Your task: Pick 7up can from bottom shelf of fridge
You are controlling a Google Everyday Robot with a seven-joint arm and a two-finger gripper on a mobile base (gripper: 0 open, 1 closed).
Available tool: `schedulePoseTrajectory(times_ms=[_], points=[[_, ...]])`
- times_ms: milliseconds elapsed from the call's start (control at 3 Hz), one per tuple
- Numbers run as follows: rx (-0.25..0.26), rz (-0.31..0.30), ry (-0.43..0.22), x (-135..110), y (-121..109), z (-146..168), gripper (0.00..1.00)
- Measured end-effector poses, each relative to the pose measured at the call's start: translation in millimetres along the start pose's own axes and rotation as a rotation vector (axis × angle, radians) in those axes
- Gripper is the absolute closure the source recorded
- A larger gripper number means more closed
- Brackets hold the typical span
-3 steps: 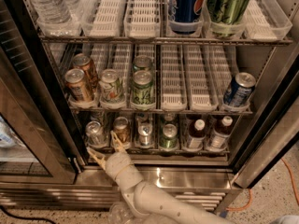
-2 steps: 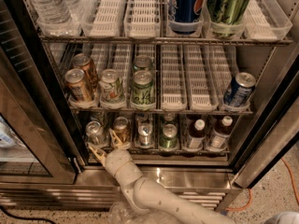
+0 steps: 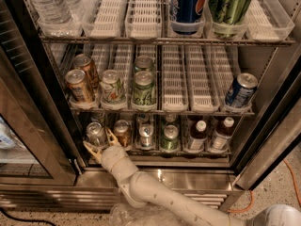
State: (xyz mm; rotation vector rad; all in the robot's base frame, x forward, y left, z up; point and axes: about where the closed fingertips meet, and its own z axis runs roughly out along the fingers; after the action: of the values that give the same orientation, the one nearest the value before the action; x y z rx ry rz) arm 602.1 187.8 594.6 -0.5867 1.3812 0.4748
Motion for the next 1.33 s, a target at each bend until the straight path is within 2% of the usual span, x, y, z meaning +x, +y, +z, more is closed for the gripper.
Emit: schedulePoseTrajectory(times_ms=[667,1333], points=[[-0.011,-0.015,-0.002,-2.8,-4.4,23.1,0.3],[-0.011,-0.015,-0.002,-2.8,-4.5,23.2,0.73]])
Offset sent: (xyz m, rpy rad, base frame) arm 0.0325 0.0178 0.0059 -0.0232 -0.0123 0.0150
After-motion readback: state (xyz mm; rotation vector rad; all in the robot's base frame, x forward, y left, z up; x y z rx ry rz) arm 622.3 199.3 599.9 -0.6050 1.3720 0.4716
